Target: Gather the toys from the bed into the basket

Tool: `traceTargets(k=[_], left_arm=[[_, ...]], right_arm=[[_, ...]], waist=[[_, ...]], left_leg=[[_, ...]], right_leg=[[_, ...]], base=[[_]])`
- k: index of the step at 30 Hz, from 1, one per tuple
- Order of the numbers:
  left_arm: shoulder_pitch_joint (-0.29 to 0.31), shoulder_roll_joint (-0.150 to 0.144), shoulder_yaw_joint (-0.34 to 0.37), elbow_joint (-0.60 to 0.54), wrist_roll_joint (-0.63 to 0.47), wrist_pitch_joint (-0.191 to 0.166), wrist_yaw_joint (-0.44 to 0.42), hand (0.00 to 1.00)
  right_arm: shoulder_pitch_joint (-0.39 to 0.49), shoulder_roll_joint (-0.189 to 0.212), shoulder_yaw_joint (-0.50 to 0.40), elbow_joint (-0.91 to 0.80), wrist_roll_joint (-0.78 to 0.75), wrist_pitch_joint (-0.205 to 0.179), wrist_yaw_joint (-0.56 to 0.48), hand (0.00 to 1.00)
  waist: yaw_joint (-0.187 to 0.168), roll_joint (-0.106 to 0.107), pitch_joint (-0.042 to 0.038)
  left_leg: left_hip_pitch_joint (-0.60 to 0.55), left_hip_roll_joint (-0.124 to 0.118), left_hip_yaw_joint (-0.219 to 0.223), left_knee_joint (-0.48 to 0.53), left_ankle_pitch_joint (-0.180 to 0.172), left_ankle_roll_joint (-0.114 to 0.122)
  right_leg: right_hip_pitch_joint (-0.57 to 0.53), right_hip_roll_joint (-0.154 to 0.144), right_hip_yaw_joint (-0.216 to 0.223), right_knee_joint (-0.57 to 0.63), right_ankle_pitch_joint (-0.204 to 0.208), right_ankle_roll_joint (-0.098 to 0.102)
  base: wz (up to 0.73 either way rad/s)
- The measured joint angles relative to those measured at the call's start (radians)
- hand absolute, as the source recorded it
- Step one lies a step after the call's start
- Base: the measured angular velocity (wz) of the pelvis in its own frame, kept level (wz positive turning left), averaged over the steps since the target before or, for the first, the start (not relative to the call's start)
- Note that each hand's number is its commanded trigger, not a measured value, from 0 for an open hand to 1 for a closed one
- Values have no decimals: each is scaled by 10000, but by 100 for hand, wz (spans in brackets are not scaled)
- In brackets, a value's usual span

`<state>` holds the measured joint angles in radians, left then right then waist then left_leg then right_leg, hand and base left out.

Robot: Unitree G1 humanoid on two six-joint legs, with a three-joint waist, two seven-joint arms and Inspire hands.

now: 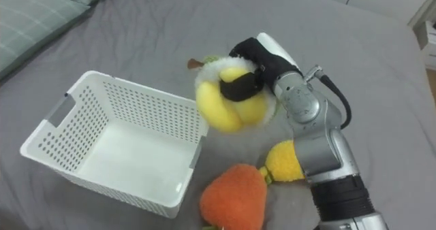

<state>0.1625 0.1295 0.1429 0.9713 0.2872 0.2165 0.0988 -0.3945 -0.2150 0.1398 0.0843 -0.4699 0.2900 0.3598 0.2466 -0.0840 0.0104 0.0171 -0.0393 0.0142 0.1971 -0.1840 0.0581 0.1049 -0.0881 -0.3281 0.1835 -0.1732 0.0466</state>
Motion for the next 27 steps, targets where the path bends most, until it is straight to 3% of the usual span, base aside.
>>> traceTargets(k=[1,2,4,5,6,17,20,27], left_arm=[[-7,-6,-5,0,-3,3,0,0],[-15,-14,-8,-1,-15,8,0,0],[-12,-19,-14,-1,-12,40,0,0],[-14,-19,-17,-1,-11,42,0,0],[-29,-34,-32,1,-6,31,0,0],[-73,-14,-28,54,15,235,-26,0],[-77,-14,-15,53,13,249,-32,0],[-349,31,-82,42,16,250,-101,0]], right_arm=[[0,1,17,-1,4,18,0,100],[0,14,64,-3,5,84,-1,92],[0,55,224,-2,-8,166,0,37],[-3,79,374,-3,-21,167,6,25],[-3,160,409,-3,-23,167,31,0],[-295,263,1019,-1,532,303,199,0],[-296,262,1025,-1,901,307,206,0],[-296,196,1088,38,1305,300,98,0]], waist=[[29,-5,-4],[50,-29,-9],[89,-38,-8],[108,-58,-17],[129,-65,-22],[688,-54,-9],[874,-5,29],[871,-32,50]], left_leg=[[-19,-26,-82,0,28,4],[-72,-89,-269,1,99,17],[-89,-148,-462,8,153,27],[-104,-207,-623,8,202,34],[-134,-268,-773,8,264,44],[-484,-612,-1826,95,617,-2],[-571,-652,-1944,101,667,3],[-750,-804,-2166,112,816,54]], right_leg=[[19,-10,-57,-1,-3,4],[55,-42,-189,0,-10,16],[122,-134,-333,2,-13,20],[154,-146,-341,7,-29,46],[177,-146,-353,17,-40,60],[244,-210,-328,17,-64,96],[213,-222,-381,17,-65,96],[122,-335,-597,44,-143,122]], base=[[41],[43],[40],[40],[40],[31],[16],[11]])
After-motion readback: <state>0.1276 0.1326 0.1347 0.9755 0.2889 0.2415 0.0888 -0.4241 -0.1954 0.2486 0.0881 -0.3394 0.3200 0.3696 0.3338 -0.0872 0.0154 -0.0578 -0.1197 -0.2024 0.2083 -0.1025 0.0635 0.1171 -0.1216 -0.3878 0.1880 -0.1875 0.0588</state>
